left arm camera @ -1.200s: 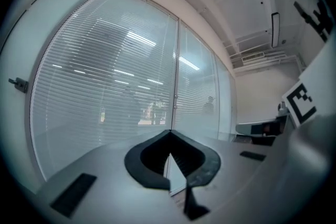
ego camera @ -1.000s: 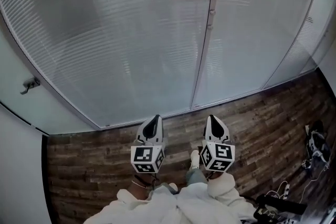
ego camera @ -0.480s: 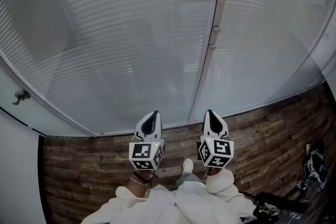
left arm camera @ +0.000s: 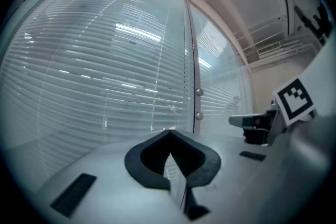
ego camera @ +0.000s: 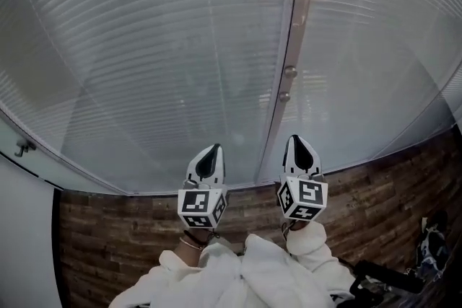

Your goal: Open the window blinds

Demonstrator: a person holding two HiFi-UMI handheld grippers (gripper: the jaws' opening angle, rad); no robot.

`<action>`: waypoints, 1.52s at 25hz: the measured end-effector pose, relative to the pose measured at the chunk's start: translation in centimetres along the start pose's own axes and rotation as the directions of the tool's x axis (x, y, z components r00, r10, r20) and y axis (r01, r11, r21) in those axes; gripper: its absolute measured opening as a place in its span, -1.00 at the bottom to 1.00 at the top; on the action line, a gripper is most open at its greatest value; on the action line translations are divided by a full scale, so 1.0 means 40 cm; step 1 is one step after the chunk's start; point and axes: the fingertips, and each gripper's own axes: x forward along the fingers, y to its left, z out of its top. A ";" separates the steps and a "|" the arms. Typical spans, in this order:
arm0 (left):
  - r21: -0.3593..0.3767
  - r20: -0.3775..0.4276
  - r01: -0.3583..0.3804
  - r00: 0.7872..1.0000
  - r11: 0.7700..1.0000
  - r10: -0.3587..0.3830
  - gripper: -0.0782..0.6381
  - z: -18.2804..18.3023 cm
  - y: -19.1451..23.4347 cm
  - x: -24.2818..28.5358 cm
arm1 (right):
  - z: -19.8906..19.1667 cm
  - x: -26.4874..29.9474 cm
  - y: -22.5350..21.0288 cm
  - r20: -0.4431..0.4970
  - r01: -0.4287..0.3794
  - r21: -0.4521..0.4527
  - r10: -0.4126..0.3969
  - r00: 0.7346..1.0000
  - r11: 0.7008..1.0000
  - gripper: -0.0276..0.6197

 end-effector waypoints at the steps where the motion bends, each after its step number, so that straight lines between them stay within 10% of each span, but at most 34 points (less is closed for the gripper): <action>1: 0.003 0.001 0.003 1.000 1.000 -0.003 -0.79 0.002 0.005 0.014 | 0.021 0.024 0.000 0.020 -0.003 -0.022 0.004 1.000 1.000 -0.88; 5: 0.015 -0.007 0.029 1.000 0.999 -0.029 -0.79 0.004 0.028 0.060 | 0.142 0.132 0.009 0.089 0.001 -0.219 0.019 0.996 0.976 -0.86; 8: 0.033 0.003 0.064 0.998 0.997 -0.064 -0.79 0.026 0.047 0.085 | 0.216 0.214 0.019 0.060 -0.013 -0.382 0.039 0.997 0.924 -0.50; 14: 0.003 0.004 0.078 0.997 0.997 -0.078 -0.79 0.025 0.085 0.107 | 0.232 0.279 -0.006 0.022 -0.046 0.091 0.044 0.999 0.995 -0.50; 16: 0.002 -0.003 0.100 0.995 0.995 -0.100 -0.79 0.018 0.072 0.108 | 0.233 0.287 -0.006 0.012 -0.003 0.030 0.002 1.000 1.000 -0.50; 18: 0.006 -0.007 0.110 0.994 0.994 -0.110 -0.79 0.017 0.072 0.102 | 0.230 0.294 0.000 -0.034 0.050 -0.217 -0.059 0.998 0.975 -0.50; 20: 0.006 -0.009 0.102 0.995 0.995 -0.102 -0.79 0.016 0.093 0.094 | 0.229 0.300 0.005 -0.072 0.074 -0.508 -0.128 0.989 0.858 -0.50; 25: -0.014 -0.036 0.070 0.997 0.997 -0.070 -0.79 -0.008 0.150 0.091 | 0.231 0.324 0.020 -0.065 0.018 -0.911 -0.188 0.980 0.411 -0.50; 31: -0.018 -0.038 0.079 0.996 0.997 -0.080 -0.79 -0.015 0.149 0.096 | 0.218 0.330 0.030 -0.077 -0.057 -0.990 -0.160 0.984 0.127 -0.50; 34: -0.019 -0.041 0.083 0.996 0.996 -0.084 -0.79 -0.019 0.144 0.096 | 0.221 0.328 0.033 -0.093 -0.063 -0.979 -0.150 0.984 0.193 -0.50; 38: -0.018 -0.044 0.082 0.996 0.996 -0.083 -0.79 -0.024 0.139 0.102 | 0.232 0.329 0.027 -0.139 -0.063 -0.848 -0.107 0.985 0.527 -0.50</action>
